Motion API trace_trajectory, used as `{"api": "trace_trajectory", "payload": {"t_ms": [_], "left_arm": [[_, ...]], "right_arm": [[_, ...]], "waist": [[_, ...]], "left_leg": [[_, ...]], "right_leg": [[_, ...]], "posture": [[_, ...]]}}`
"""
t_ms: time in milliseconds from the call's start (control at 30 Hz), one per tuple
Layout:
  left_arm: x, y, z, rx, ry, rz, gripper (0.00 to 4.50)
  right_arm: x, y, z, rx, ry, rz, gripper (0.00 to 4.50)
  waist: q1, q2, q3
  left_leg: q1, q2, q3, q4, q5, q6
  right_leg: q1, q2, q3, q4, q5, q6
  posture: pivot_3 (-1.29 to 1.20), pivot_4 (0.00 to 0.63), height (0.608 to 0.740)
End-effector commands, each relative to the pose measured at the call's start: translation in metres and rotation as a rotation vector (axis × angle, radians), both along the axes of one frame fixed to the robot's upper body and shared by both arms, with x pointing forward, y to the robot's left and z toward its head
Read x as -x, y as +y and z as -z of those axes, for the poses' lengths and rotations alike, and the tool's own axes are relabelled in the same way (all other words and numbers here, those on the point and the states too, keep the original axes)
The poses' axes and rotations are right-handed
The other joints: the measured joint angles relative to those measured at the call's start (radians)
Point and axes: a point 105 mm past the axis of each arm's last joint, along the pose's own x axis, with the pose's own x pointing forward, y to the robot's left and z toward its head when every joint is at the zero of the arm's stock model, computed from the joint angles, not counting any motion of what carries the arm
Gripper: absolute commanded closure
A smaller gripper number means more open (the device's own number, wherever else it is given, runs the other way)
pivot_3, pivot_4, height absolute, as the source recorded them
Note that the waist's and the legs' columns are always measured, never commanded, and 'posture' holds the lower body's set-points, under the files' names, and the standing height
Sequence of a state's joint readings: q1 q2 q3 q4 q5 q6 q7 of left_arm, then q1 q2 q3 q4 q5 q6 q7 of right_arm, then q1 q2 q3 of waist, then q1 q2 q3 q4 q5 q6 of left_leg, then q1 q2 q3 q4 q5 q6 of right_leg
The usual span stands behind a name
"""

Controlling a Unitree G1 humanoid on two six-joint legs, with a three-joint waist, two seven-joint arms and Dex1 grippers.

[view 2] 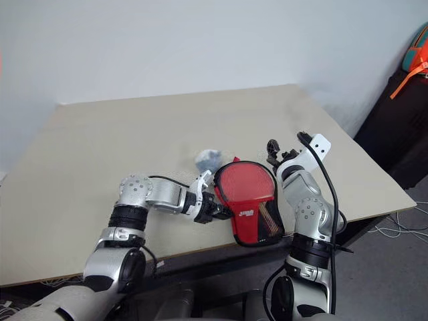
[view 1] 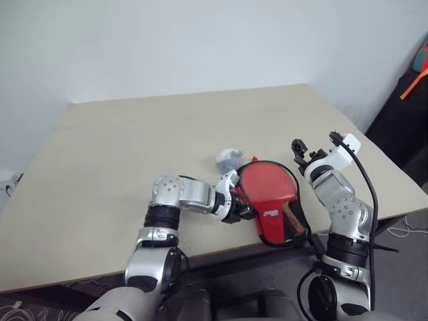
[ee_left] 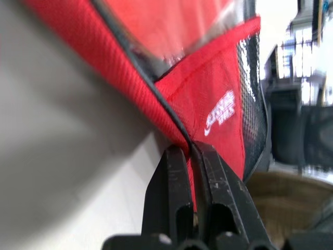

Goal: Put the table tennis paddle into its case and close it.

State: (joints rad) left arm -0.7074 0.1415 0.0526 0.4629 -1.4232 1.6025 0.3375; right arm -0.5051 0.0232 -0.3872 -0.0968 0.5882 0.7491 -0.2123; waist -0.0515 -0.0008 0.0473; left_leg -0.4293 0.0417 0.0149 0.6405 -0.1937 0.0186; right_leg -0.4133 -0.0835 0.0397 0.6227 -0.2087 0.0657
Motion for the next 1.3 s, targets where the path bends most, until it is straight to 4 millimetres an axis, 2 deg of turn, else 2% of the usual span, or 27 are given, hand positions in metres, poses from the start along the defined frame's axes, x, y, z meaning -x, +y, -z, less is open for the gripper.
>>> {"api": "trace_trajectory", "payload": {"t_ms": [33, 133, 367, 600, 1000, 1300], "left_arm": [[0.013, -0.004, -0.018, 0.059, -0.012, 0.093, 4.48], [0.021, -0.001, -0.022, 0.053, -0.013, 0.104, 4.48], [0.030, -0.006, -0.016, 0.075, 0.007, 0.091, 4.48], [0.024, 0.008, 0.000, -0.083, -0.007, 0.043, 4.48], [0.036, -0.003, -0.010, -0.009, -0.036, 0.127, 4.48], [0.038, 0.000, -0.015, 0.020, -0.039, 0.161, 4.48]], "right_arm": [[-0.003, 0.006, -0.019, 0.003, -0.071, -0.026, 0.00], [-0.003, 0.007, -0.018, 0.006, -0.068, -0.031, 0.00], [-0.002, 0.007, -0.014, 0.017, -0.052, -0.035, 0.00], [-0.001, 0.007, -0.011, 0.033, -0.039, -0.043, 0.00], [-0.003, 0.012, -0.010, 0.043, -0.034, -0.060, 0.00], [-0.003, 0.014, -0.007, 0.046, -0.023, -0.066, 0.00]], "waist": [[0.000, 0.000, 0.000], [0.000, 0.000, 0.000], [0.003, 0.000, 0.000], [0.002, 0.000, 0.000], [0.002, 0.000, 0.000], [0.001, 0.000, 0.000]], "left_leg": [[0.000, 0.000, 0.000, 0.000, 0.000, 0.000], [0.000, 0.000, 0.000, 0.001, 0.000, -0.001], [0.000, -0.001, 0.001, 0.001, -0.001, -0.002], [0.000, -0.001, 0.001, 0.000, 0.000, -0.003], [0.000, -0.001, 0.002, 0.000, 0.000, -0.004], [0.000, -0.001, 0.002, -0.001, 0.000, -0.004]], "right_leg": [[0.000, 0.000, 0.000, 0.000, 0.000, 0.000], [0.000, 0.000, 0.000, 0.000, 0.000, 0.000], [0.001, 0.000, 0.000, -0.001, -0.001, -0.002], [0.000, 0.000, 0.000, -0.001, -0.001, -0.003], [0.000, 0.000, 0.000, -0.001, -0.001, -0.003], [-0.001, 0.000, 0.000, -0.001, -0.001, -0.003]], "posture": [[0.00, 0.000, 0.740], [0.00, 0.000, 0.740], [0.00, 0.000, 0.740], [0.00, 0.000, 0.740], [0.00, 0.000, 0.740], [0.00, 0.000, 0.740]]}}
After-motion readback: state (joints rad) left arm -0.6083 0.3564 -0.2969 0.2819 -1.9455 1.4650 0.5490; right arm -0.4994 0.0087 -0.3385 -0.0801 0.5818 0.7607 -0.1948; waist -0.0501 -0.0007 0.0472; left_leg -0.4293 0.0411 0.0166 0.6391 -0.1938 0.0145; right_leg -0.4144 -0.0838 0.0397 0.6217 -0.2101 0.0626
